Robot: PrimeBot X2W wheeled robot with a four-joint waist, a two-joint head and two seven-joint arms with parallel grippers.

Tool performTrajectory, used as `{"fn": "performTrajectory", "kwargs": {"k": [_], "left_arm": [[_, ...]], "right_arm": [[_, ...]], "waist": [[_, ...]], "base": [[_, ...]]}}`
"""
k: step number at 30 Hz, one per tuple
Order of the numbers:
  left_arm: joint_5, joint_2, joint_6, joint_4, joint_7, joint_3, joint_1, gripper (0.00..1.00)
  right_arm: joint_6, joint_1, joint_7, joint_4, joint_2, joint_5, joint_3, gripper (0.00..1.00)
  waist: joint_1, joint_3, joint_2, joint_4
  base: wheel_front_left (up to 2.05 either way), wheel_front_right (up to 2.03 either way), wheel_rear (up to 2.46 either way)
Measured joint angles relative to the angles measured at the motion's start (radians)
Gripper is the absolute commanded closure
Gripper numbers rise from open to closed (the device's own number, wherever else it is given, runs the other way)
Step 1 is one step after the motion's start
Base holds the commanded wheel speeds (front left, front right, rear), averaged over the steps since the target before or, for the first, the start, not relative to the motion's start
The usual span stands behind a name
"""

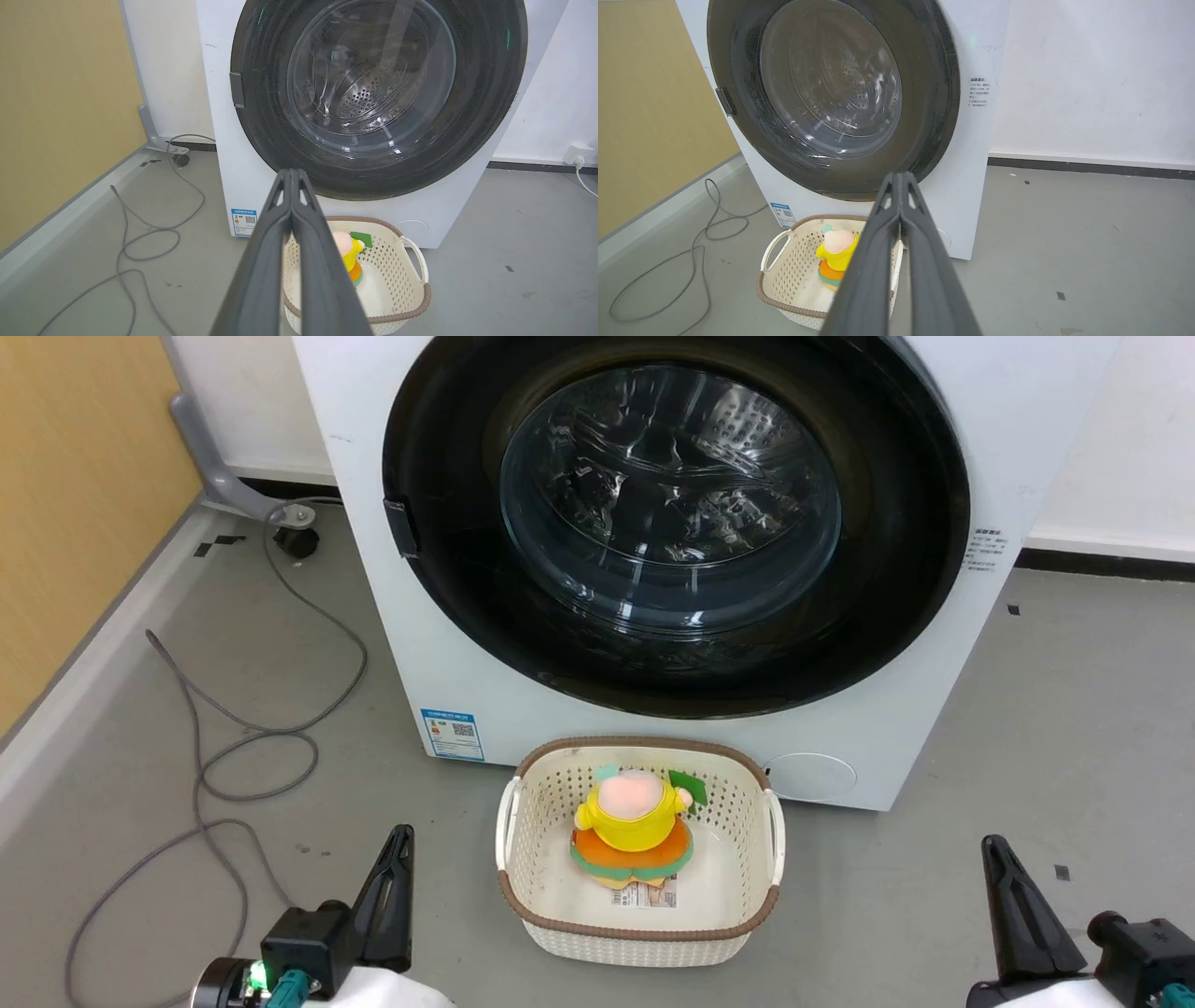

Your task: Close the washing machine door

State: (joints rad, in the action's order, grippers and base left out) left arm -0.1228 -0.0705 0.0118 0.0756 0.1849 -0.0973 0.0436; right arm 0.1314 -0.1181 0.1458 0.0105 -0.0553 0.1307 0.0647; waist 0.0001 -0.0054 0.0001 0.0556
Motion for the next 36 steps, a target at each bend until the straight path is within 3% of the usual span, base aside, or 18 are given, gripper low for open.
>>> {"fn": "performTrajectory", "kwargs": {"k": [36], "left_arm": [[0.046,0.009,-0.001,-0.026,-0.072,0.038,-0.008,1.00]], "right_arm": [[0.000,0.041,-0.057,-0.003,0.000,-0.052,-0.024,1.00]], "waist": [[0.0000,0.002,0.0000,-0.022]], "base": [[0.00,0.00,0.00]]}}
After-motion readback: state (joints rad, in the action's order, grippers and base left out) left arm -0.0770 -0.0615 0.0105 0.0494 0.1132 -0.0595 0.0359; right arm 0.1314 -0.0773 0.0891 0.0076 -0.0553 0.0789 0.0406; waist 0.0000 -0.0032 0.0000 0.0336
